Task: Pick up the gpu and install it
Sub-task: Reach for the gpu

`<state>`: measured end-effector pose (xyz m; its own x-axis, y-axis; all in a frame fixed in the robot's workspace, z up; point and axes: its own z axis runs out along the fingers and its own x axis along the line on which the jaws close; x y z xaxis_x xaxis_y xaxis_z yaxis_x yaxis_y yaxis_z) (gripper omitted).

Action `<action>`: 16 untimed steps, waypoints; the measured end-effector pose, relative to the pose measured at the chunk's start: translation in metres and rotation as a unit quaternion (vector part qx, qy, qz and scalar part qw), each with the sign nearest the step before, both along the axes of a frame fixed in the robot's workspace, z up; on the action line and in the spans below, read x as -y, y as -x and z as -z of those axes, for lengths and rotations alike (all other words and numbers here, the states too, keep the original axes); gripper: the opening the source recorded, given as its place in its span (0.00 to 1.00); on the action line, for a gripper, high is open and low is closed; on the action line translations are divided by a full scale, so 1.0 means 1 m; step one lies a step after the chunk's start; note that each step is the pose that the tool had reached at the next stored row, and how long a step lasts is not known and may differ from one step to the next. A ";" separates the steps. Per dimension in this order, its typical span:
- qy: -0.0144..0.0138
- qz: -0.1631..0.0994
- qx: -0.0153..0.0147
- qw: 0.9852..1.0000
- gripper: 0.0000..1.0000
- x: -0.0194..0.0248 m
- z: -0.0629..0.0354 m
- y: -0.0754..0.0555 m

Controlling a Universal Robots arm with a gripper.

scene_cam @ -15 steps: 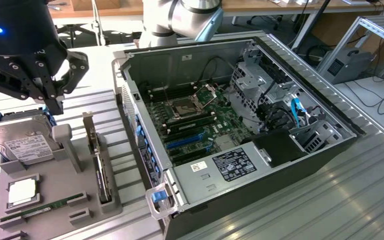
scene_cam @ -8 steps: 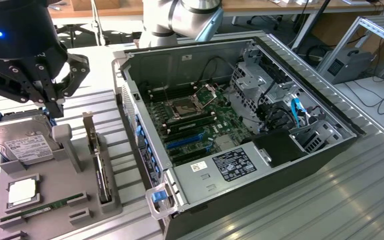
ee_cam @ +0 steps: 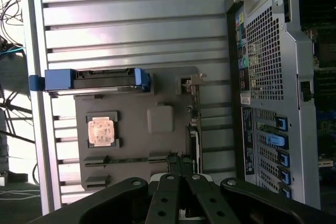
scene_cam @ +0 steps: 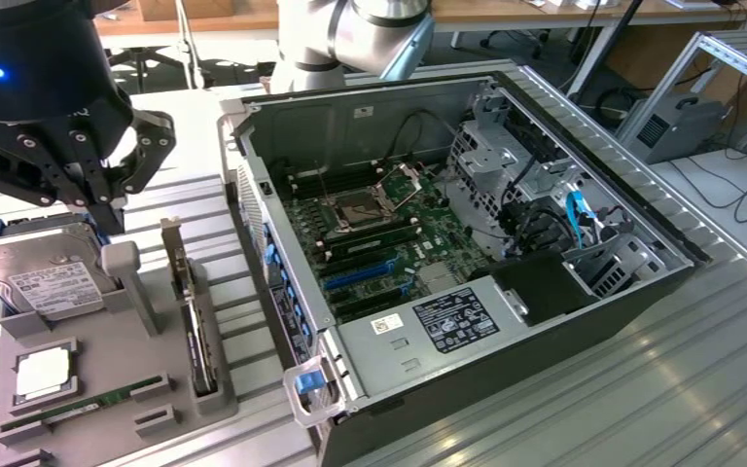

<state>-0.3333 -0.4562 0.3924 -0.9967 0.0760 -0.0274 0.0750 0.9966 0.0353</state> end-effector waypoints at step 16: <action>0.000 0.000 0.000 1.000 0.11 0.0127 0.0001 0.000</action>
